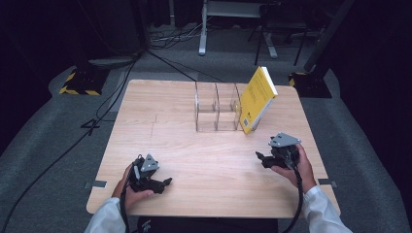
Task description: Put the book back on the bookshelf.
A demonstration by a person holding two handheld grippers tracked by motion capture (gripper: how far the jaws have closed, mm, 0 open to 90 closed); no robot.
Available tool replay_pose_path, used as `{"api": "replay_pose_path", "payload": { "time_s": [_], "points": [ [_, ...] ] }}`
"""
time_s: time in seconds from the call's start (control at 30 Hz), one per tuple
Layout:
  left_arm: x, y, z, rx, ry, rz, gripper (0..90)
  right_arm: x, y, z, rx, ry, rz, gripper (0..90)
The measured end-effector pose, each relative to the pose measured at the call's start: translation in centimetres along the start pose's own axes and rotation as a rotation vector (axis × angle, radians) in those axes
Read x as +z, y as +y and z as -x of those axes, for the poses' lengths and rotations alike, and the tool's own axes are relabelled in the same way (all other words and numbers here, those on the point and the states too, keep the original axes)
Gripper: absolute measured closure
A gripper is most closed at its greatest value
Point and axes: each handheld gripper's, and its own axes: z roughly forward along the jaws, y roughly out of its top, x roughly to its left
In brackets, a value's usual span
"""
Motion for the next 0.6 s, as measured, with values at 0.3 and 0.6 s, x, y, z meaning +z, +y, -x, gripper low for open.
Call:
{"api": "replay_pose_path", "payload": {
  "time_s": [0.3, 0.6],
  "points": [
    [0.0, 0.0, 0.0, 0.000, 0.000, 0.001, 15.0, -0.3, -1.5, -0.4, -0.022, -0.012, -0.019, 20.6],
    [0.0, 0.0, 0.0, -0.001, 0.000, 0.000, 15.0, -0.6, -3.7, -0.6, -0.025, -0.026, -0.036, 20.6]
  ]
}}
